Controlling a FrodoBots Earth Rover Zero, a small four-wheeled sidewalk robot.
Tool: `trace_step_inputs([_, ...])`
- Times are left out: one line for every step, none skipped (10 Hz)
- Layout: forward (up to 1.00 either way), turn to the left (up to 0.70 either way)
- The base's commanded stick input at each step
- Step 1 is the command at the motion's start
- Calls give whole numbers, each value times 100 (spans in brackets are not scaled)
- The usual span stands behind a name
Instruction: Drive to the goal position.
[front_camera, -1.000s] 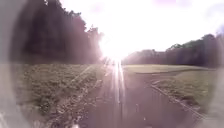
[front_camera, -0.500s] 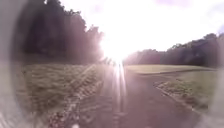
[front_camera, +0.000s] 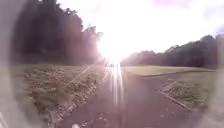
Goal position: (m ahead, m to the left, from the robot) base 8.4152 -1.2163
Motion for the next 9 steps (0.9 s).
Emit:
trace_step_inputs([85,0])
trace_step_inputs([85,0])
trace_step_inputs([85,0])
trace_step_inputs([85,0])
trace_step_inputs([85,0])
trace_step_inputs([85,0])
trace_step_inputs([85,0])
trace_step_inputs([85,0])
trace_step_inputs([85,0])
